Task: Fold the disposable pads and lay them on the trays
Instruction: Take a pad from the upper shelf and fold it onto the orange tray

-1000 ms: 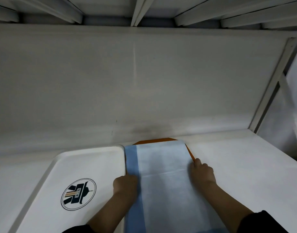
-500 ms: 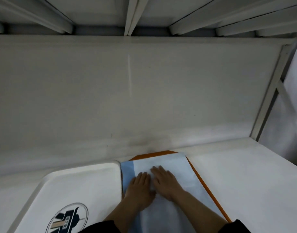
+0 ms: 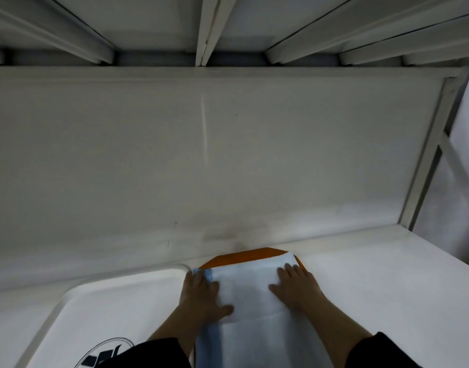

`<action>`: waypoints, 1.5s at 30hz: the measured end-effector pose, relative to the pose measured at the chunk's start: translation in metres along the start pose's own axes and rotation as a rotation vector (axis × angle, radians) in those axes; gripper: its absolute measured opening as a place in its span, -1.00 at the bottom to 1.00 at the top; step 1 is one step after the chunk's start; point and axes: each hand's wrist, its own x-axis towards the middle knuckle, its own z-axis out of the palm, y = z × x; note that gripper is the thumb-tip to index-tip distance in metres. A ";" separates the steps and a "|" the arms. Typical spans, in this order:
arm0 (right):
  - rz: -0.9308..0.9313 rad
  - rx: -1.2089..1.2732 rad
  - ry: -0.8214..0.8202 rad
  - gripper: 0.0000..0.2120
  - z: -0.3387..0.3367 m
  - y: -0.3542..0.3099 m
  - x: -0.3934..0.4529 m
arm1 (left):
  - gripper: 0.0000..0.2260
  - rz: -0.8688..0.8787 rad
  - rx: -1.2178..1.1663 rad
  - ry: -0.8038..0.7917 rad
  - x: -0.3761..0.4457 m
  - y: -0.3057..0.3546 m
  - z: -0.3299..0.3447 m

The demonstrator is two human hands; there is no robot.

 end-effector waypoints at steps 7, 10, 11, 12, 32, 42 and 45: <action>-0.123 -0.111 0.208 -0.48 -0.001 -0.006 -0.019 | -0.32 -0.110 0.001 0.056 -0.017 0.018 -0.004; -0.196 0.048 0.140 -0.55 0.013 -0.036 -0.044 | -0.39 0.012 -0.133 0.082 -0.033 0.052 -0.006; -0.238 0.052 0.125 -0.37 0.022 -0.043 -0.053 | -0.41 0.061 -0.193 0.059 -0.041 0.066 -0.005; -0.264 0.072 0.098 -0.17 0.027 -0.047 -0.062 | -0.42 0.097 -0.243 0.037 -0.051 0.078 -0.004; -0.209 -0.012 -0.068 -0.50 0.025 -0.014 -0.199 | -0.41 0.160 -0.081 -0.158 -0.178 0.103 0.003; -0.289 0.142 -0.127 -0.57 0.025 0.008 -0.266 | -0.51 0.228 -0.211 -0.027 -0.247 0.118 0.010; -0.240 0.128 -0.086 -0.55 0.023 0.023 -0.281 | -0.35 0.189 -0.257 -0.044 -0.260 0.107 0.014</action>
